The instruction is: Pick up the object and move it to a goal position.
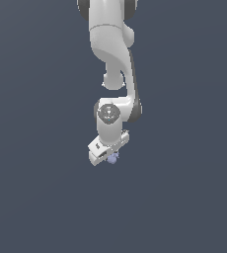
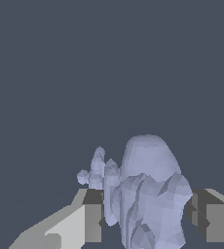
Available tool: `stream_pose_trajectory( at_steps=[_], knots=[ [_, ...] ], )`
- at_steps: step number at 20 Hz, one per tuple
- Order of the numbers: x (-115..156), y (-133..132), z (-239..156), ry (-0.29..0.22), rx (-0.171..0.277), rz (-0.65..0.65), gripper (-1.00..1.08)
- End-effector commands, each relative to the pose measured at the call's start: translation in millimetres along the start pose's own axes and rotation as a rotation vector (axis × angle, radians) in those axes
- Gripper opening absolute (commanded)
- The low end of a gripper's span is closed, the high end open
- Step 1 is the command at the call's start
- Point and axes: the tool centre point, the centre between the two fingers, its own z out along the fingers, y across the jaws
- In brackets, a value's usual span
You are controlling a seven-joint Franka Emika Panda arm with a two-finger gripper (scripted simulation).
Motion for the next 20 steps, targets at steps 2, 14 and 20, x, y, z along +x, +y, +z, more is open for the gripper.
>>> stream_pose_trajectory(
  at_steps=[2,14,20],
  knots=[
    [-1,0,-4,0.0,0.0,0.0,-1.0],
    [-23,4,-64,0.0,-0.001,0.0,-1.0],
    [-44,7,-124,0.0,-0.001,0.0,-1.0]
  ],
)
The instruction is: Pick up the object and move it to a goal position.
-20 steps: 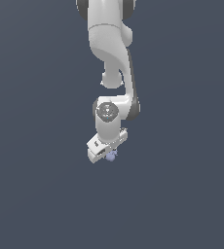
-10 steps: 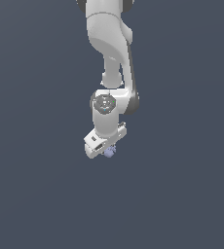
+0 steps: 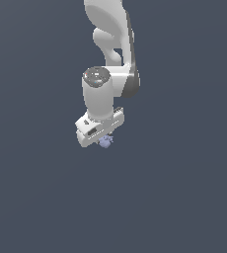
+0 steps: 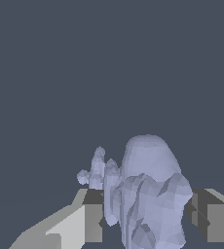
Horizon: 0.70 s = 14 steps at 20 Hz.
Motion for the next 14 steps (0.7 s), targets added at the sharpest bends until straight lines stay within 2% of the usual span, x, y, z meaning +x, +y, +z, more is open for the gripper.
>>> stream_pose_trajectory(
  at_steps=[1,14],
  knots=[
    [-10,2,-28,0.001,-0.001,0.0,-1.0],
    [-61,12,-180,0.002,0.001,-0.001,-1.0]
  ],
)
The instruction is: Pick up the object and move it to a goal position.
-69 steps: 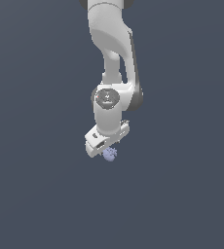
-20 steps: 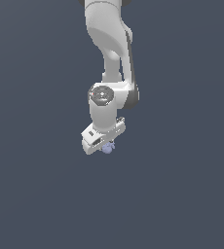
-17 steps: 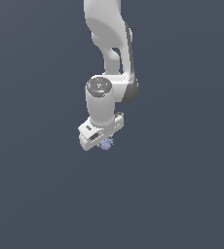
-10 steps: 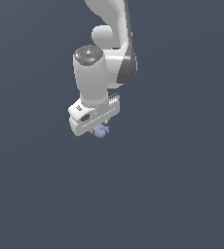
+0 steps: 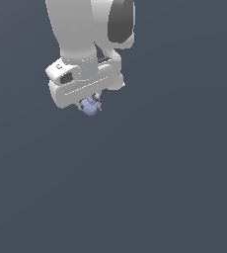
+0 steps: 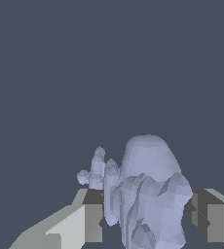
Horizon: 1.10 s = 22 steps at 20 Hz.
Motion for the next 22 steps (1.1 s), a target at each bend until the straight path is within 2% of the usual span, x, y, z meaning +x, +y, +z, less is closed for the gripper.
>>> stream_pose_trajectory(
  at_steps=[1,11,16,22],
  knots=[
    [-10,2,-28,0.0,0.001,0.0,-1.0],
    [-35,10,-109,-0.001,0.001,0.001,-1.0],
    [-41,13,-129,-0.001,0.0,0.001,-1.0],
    [-42,15,-135,-0.001,0.0,0.001,-1.0]
  ],
)
